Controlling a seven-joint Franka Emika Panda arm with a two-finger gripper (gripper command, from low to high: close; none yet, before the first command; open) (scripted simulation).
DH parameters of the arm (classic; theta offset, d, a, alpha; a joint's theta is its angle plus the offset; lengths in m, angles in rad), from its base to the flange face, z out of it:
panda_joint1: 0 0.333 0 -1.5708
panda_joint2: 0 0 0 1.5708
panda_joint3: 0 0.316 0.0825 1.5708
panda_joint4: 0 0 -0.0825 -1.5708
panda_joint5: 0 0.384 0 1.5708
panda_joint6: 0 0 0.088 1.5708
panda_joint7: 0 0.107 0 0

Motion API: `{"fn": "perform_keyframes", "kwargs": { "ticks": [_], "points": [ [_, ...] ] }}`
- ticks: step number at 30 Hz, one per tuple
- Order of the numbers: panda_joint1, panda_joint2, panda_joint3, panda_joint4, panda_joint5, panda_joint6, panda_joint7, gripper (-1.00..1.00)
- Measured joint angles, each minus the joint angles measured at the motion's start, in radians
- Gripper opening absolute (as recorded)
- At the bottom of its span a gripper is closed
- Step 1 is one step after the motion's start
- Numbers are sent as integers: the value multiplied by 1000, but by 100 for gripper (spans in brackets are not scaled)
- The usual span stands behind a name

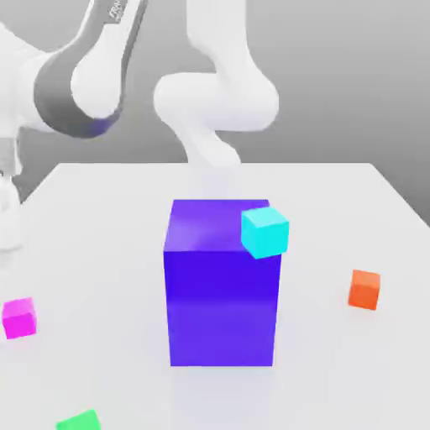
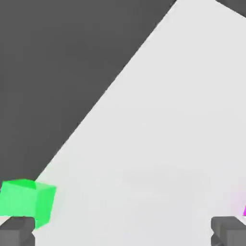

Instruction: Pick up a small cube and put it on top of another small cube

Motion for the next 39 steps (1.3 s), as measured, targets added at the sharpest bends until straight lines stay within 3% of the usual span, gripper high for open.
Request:
{"fn": "perform_keyframes", "kwargs": {
  "ticks": [5, 9, 10, 17, 23, 32, 35, 36, 39],
  "points": [
    [-72, 178, -31, -33, 51, 87, 16, 0],
    [-171, 321, 81, -3, 171, 186, -70, 0],
    [-194, 351, 110, 5, 199, 208, -91, -100],
    [-199, 356, 115, 6, 200, 212, -92, -100],
    [-92, 184, -4, -24, 17, 77, 44, -100],
    [173, 249, 185, 282, -117, -146, 101, -100],
    [185, 336, 217, 315, -102, -91, 88, -100],
    [181, 371, 225, 319, -93, -61, 81, 100],
    [181, 371, 225, 319, -93, -61, 81, 100]
  ]
}}
